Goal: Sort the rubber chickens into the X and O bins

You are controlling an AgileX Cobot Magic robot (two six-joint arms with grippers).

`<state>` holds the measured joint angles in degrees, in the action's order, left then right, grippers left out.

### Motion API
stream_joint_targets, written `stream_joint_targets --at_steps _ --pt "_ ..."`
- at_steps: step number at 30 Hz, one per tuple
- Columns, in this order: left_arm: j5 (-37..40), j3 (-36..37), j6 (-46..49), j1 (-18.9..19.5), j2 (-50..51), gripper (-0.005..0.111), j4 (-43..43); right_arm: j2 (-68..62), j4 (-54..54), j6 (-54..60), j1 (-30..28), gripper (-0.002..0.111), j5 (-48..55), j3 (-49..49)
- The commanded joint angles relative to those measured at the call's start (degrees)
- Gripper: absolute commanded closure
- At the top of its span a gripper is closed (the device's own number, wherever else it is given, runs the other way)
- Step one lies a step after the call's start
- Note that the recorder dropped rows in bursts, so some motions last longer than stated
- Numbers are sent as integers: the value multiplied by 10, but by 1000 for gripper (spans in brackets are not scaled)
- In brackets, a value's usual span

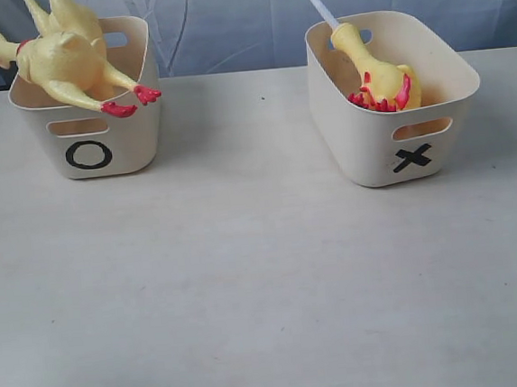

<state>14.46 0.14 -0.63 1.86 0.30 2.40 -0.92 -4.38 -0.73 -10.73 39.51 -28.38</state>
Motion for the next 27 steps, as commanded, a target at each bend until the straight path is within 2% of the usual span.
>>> stream_joint_targets --at_steps 1,20,27 --pt "-8 -1 -3 -2 -3 107 -1 9 15 28 6 107 -84 88" --pt "-8 -1 -3 -2 -3 107 -1 9 37 -2 81 107 -179 282" --pt "-8 -1 -3 -2 -3 107 -1 9 19 -11 79 107 -191 284"
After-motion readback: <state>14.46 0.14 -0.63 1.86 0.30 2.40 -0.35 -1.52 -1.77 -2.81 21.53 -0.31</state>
